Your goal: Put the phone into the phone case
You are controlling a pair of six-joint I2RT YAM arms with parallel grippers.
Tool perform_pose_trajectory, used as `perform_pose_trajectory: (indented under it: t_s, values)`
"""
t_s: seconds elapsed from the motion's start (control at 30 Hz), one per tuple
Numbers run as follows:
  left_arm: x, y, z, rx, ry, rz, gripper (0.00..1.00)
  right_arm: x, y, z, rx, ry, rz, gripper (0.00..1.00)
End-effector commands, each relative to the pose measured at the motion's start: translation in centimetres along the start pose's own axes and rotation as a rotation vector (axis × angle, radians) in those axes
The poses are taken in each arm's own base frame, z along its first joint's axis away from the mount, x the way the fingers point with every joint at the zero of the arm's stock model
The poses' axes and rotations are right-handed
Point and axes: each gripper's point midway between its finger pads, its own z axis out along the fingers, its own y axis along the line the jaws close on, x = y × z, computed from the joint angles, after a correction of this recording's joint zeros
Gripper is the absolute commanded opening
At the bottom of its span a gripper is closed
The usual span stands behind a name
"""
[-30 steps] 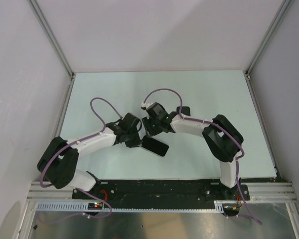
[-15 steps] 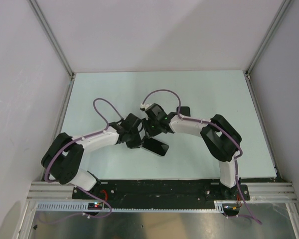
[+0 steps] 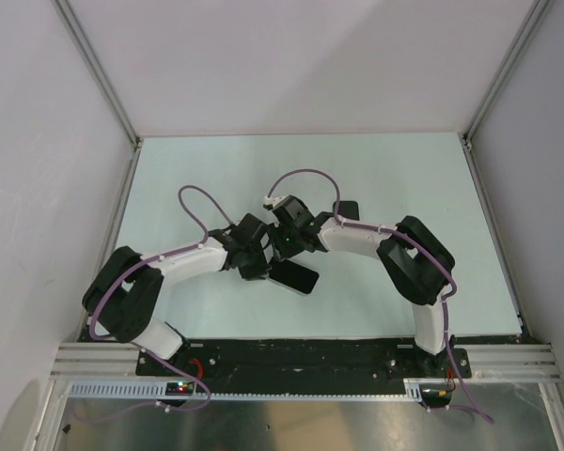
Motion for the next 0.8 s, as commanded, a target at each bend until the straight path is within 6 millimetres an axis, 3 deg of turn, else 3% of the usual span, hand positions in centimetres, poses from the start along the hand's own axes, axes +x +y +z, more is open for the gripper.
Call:
perform_pose_trajectory:
  t_s: [0.0, 0.2, 0.47, 0.67, 0.77]
  values:
    - [-0.5, -1.2, 0.4, 0.038, -0.025, -0.012, 0.13, -0.8, 0.5, 0.3, 0.002, -0.015, -0.009, 0.41]
    - [-2.3, -2.6, -1.7, 0.106, -0.079, -0.011, 0.14, -1.3, 0.3, 0.0, 0.02, -0.009, -0.014, 0.39]
    - [-4.0, -2.9, -3.2, 0.138, -0.119, -0.02, 0.14, -0.7, -0.1, 0.7, 0.045, 0.012, -0.005, 0.32]
    - [-6.2, -2.4, -4.4, 0.156, -0.16, -0.051, 0.15, -4.0, -0.2, -1.6, 0.065, -0.052, -0.008, 0.32]
    - [-8.3, -1.8, -4.5, 0.143, -0.19, -0.071, 0.16, -5.8, -0.5, -3.5, 0.109, -0.084, -0.005, 0.32]
